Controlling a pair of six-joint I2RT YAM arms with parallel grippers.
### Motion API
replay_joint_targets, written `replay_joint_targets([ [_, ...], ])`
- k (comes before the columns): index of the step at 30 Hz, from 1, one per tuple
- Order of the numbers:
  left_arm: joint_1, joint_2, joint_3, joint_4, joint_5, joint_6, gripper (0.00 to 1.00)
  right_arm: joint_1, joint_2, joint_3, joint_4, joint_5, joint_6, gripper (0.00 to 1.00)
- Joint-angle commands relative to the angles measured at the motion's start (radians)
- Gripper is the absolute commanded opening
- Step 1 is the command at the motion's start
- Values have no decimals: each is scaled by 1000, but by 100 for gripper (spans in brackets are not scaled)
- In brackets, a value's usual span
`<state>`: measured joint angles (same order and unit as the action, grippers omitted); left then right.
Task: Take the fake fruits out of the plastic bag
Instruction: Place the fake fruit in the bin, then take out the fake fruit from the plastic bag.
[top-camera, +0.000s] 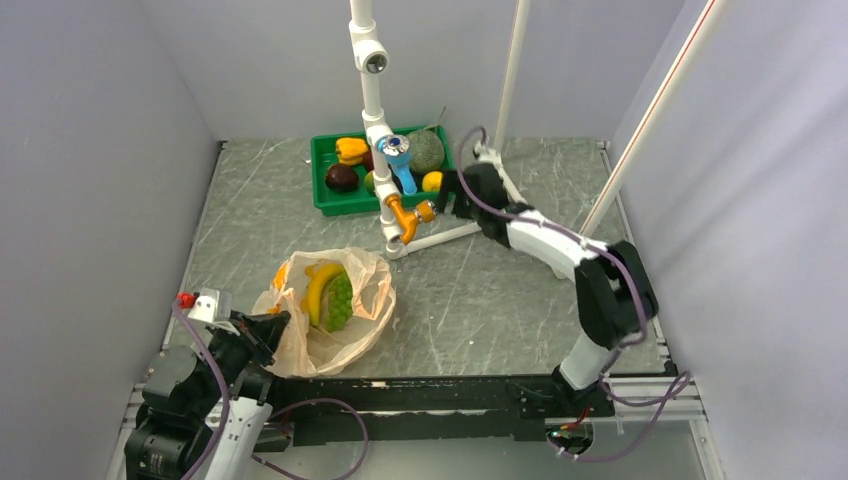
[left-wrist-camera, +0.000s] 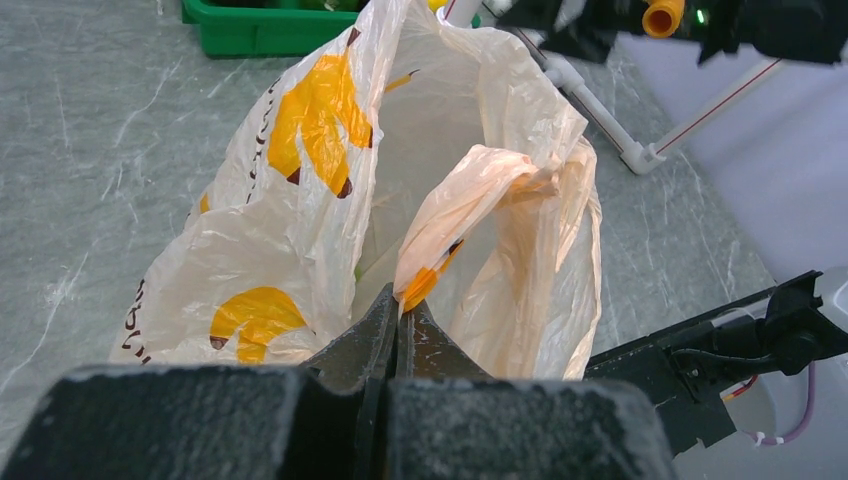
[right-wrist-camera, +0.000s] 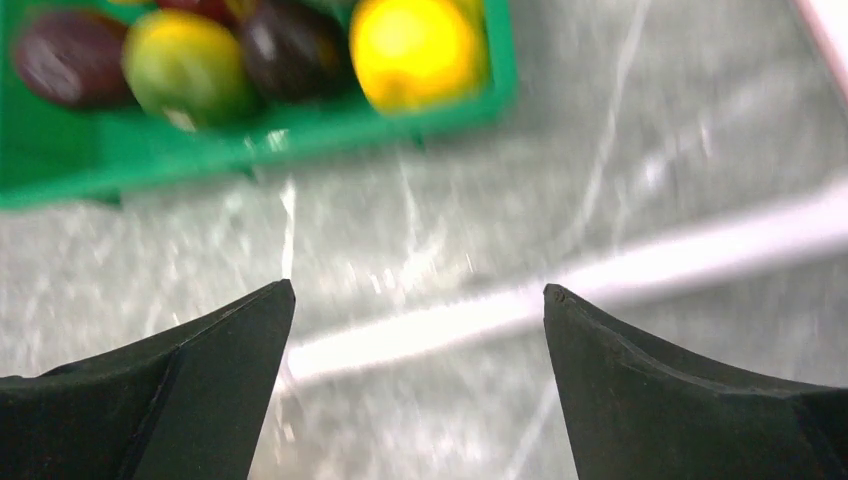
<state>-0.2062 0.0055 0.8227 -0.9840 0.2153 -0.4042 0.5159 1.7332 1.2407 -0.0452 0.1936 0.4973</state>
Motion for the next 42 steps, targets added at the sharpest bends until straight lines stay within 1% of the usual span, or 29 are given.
replay_joint_targets([
  [1, 5, -26, -9, 37, 22, 6, 0, 18, -250, -286, 145, -10, 144, 95],
  [3, 5, -14, -10, 34, 28, 10, 0, 29, -352, -406, 159, -51, 164, 92],
  [6, 5, 31, -10, 33, 48, 21, 0, 82, -507, -557, 184, -157, 134, 87],
  [8, 5, 45, -11, 36, 56, 27, 0, 157, -618, -643, 209, -212, 73, 86],
  [10, 6, 56, -11, 36, 57, 29, 0, 254, -740, -717, 237, -264, 18, 81],
  [11, 7, 61, -11, 35, 56, 28, 0, 307, -805, -761, 250, -280, 0, 78],
  [13, 10, 70, -12, 34, 61, 32, 0, 404, -909, -798, 264, -310, -14, 67],
  [15, 15, 72, -12, 33, 59, 34, 0, 506, -964, -796, 258, -309, 2, 57],
  [16, 17, 72, -11, 34, 58, 33, 0, 552, -972, -780, 255, -305, -1, 54],
  [18, 20, 72, -13, 34, 59, 31, 0, 655, -949, -727, 252, -278, -38, 52],
  [20, 23, 70, -14, 34, 66, 31, 0, 765, -892, -654, 245, -203, -102, 52],
  [23, 24, 56, -16, 34, 77, 29, 0, 914, -766, -544, 263, -69, -248, 51],
  [25, 24, 45, -19, 37, 86, 30, 0, 969, -656, -477, 294, 9, -335, 50],
  [28, 24, 51, -23, 37, 128, 38, 0, 974, -496, -346, 312, 109, -377, 44],
  [30, 24, 60, -26, 30, 147, 41, 0, 971, -392, -264, 333, 145, -411, 42],
  [32, 24, 64, -24, 20, 147, 33, 0, 965, -308, -216, 358, 172, -433, 40],
  [37, 24, 25, -33, 39, 145, 4, 0, 902, -164, -158, 378, 163, -373, 38],
  [40, 24, 16, -57, 43, 129, -23, 0, 888, -87, -152, 392, 165, -381, 38],
  [42, 24, 20, -72, 36, 94, -47, 0, 891, -45, -168, 397, 148, -392, 34],
])
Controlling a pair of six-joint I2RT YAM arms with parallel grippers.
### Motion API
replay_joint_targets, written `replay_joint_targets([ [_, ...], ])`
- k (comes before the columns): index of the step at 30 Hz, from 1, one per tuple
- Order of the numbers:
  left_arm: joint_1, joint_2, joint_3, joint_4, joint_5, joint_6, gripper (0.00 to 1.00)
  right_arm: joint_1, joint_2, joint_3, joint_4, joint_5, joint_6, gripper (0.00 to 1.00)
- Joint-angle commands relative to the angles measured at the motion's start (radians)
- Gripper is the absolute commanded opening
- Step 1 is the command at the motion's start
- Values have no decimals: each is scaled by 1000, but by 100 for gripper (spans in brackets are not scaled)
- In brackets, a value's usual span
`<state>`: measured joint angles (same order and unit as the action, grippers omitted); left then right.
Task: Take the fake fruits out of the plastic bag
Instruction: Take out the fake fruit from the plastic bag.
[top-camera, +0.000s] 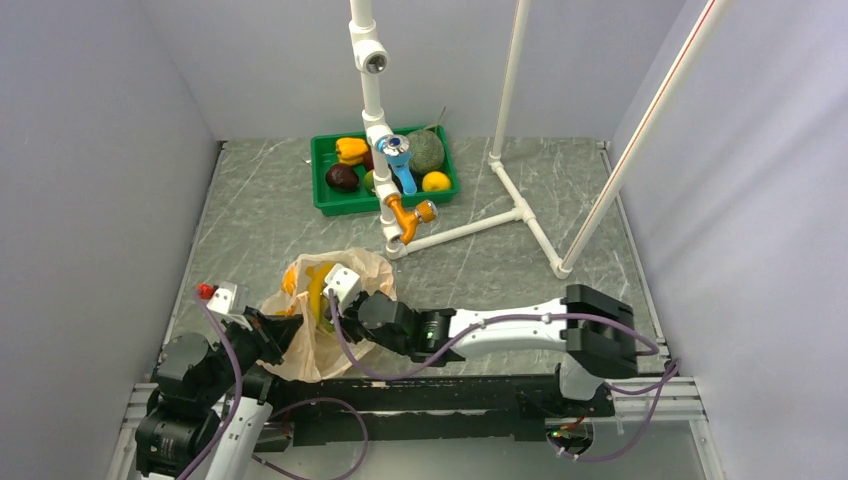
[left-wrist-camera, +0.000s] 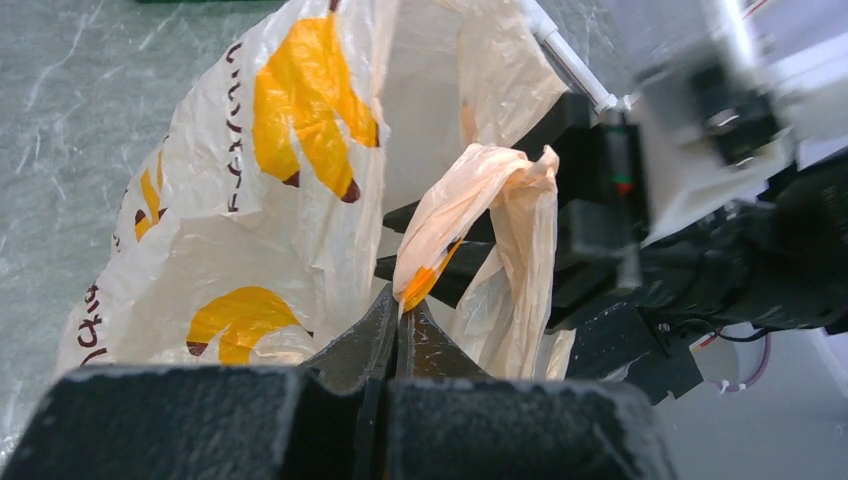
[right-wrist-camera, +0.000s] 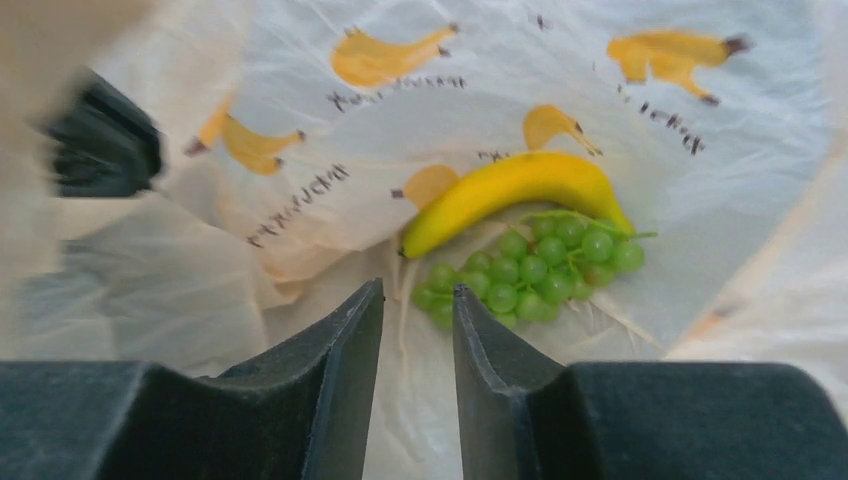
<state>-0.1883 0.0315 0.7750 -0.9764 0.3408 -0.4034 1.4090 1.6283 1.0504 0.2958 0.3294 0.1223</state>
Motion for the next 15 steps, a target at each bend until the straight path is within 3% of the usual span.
replay_joint_targets([
  [1, 6, -2, -27, 24, -48, -56, 0, 3, 68, 4, 60, -9, -14, 32],
  [7, 6, 42, -10, -7, -42, -64, 0, 71, 15, -229, 199, -64, 19, 31],
  [15, 6, 66, -13, -33, -30, -17, 0, 67, 48, -234, 114, -12, 92, 34],
])
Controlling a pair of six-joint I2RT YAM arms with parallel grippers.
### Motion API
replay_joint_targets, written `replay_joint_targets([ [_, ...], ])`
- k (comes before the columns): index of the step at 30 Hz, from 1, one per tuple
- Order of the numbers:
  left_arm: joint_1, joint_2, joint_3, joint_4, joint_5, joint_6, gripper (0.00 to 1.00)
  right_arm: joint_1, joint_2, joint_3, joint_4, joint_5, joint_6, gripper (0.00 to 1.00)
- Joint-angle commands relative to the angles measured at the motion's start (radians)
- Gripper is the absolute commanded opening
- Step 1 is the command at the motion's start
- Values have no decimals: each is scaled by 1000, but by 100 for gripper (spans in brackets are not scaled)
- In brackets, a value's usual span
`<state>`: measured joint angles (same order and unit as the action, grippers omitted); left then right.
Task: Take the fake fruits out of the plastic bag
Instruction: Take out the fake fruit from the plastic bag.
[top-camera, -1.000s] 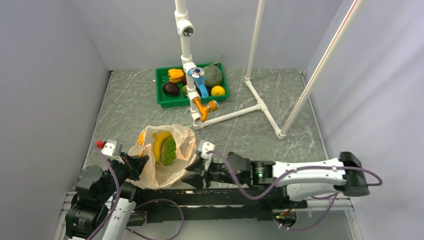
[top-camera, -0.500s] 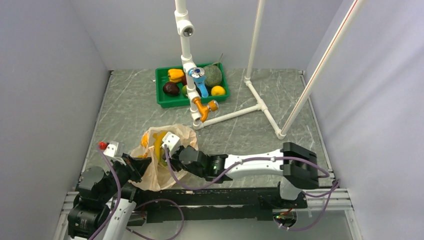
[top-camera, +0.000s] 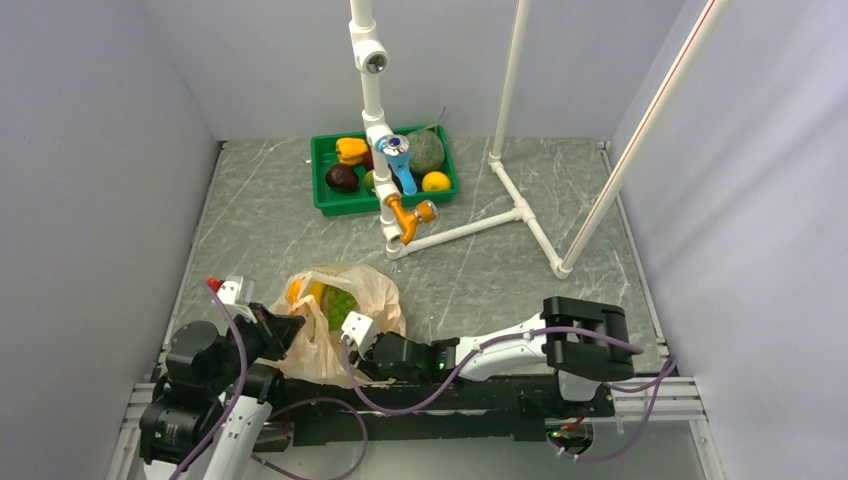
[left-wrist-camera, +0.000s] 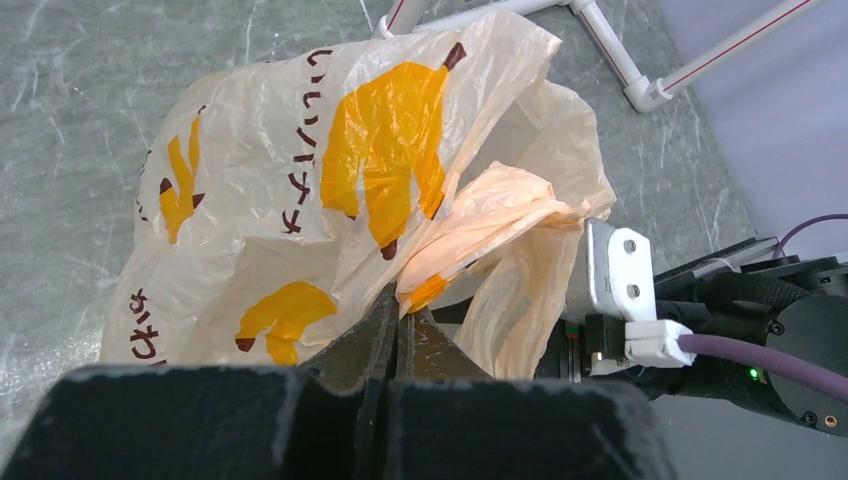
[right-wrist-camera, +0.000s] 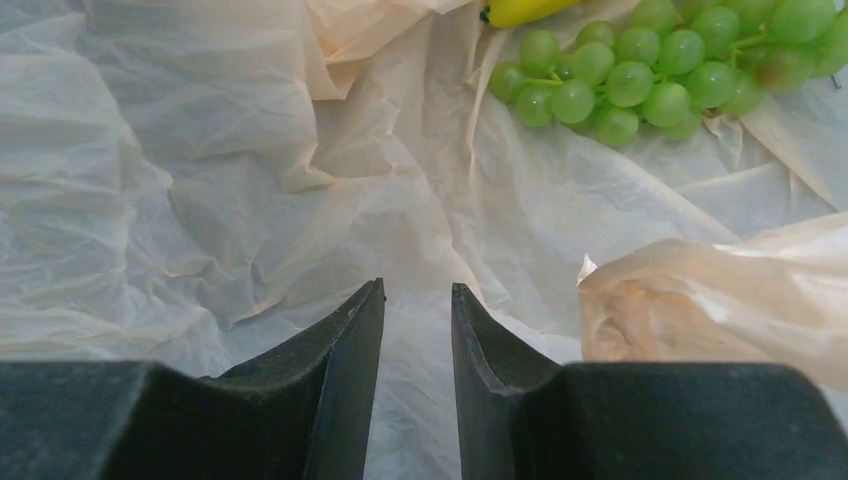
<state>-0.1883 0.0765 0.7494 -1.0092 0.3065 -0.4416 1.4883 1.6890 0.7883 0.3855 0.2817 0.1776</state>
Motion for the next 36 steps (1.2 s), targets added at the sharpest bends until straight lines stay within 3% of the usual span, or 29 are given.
replay_joint_targets([
  [1, 6, 23, 11, 1, 6, 22, 0, -22, -21, 40, 22, 37, 26, 36],
  [7, 6, 30, -13, 12, 17, 22, 0, -133, -62, 105, 28, 23, 82, 49],
  [14, 6, 25, -38, 22, 5, 4, 0, -179, 103, 298, -12, 73, 95, 63],
  [18, 6, 21, -44, 16, 4, 0, 0, -184, 179, 368, -24, 120, 71, 86],
  [22, 6, 13, -48, 14, 0, -3, 0, -209, 242, 431, -35, 174, 65, 97],
  [36, 61, 47, -53, 27, 69, 40, 0, -269, 508, 600, -33, 218, 3, 98],
])
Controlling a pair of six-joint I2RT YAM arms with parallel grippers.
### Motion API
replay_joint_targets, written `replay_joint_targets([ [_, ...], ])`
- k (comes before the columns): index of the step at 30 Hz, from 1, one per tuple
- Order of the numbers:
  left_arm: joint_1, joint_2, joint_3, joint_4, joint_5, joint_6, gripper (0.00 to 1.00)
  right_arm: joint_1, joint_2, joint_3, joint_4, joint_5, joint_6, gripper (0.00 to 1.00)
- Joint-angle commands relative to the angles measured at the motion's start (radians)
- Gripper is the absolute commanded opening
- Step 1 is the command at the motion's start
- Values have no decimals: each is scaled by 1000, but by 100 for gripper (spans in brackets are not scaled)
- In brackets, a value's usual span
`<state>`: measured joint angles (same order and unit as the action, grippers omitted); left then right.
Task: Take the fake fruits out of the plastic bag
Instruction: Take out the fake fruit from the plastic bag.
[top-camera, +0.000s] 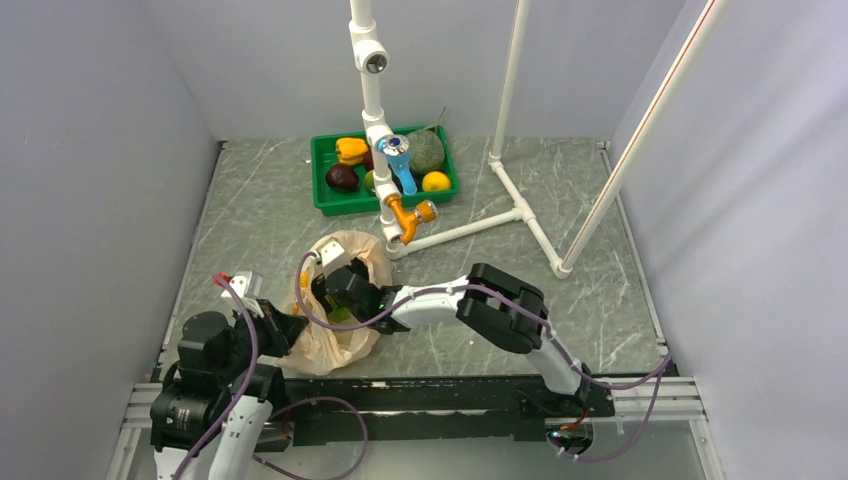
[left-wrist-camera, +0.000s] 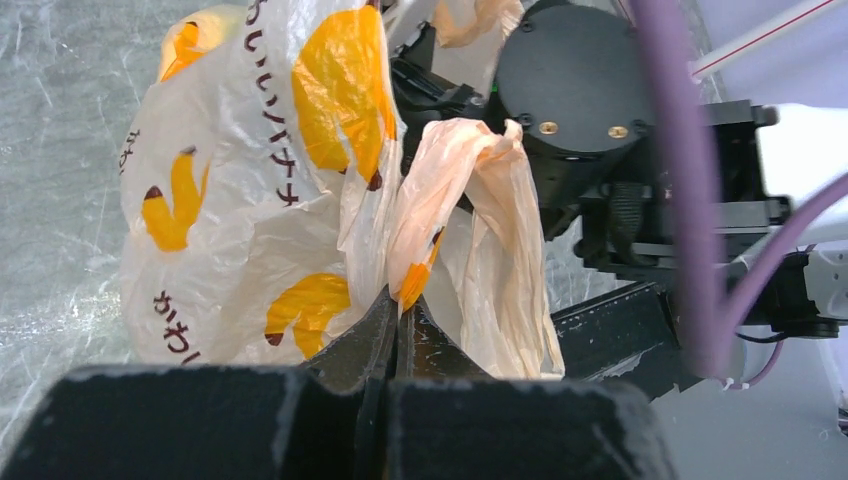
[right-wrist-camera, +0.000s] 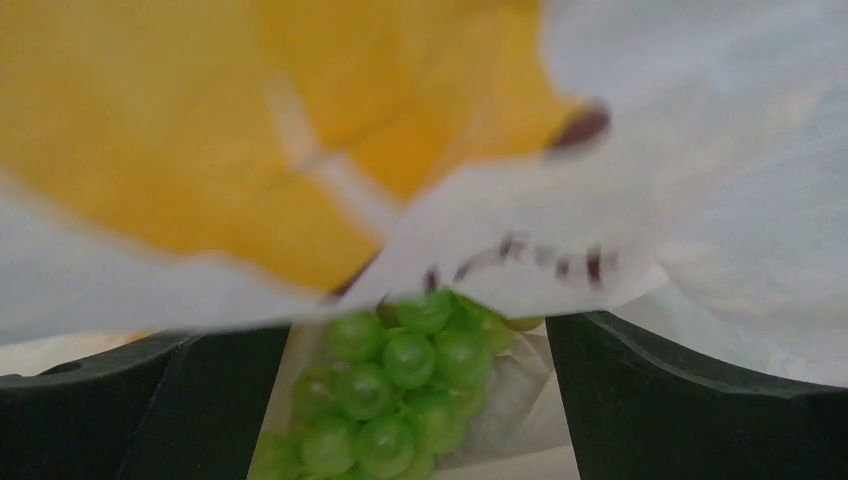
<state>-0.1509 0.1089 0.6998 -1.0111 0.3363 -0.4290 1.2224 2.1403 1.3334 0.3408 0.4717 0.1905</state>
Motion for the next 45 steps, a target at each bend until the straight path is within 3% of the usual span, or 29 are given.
replay_joint_targets([
  [1, 30, 14, -3, 28, 43, 30, 0, -3, 76, 64, 2, 26, -5, 96],
  [3, 43, 12, -4, 29, 50, 35, 0, -5, 101, 73, -15, 9, 13, 92],
  [6, 77, 12, -6, 38, 86, 53, 0, -17, 112, 59, 11, -77, 20, 75],
  [12, 115, 13, -6, 40, 94, 60, 0, -30, 56, 11, 63, -123, 11, 32],
  [23, 128, 9, -2, 30, 61, 47, 0, -31, -245, -148, 161, -253, -34, 7],
  [31, 134, -2, 4, 24, 45, 43, 0, -31, -397, -243, 118, -418, -31, 2],
  [37, 134, -26, 16, 34, 9, 7, 0, -31, -382, -285, 50, -465, 20, 3],
  [41, 134, 1, 85, 69, 10, -18, 0, -31, -354, -247, -82, -491, 13, 12],
  [45, 134, 66, 147, 78, 13, -9, 0, -31, -351, -253, -146, -418, -4, 17],
])
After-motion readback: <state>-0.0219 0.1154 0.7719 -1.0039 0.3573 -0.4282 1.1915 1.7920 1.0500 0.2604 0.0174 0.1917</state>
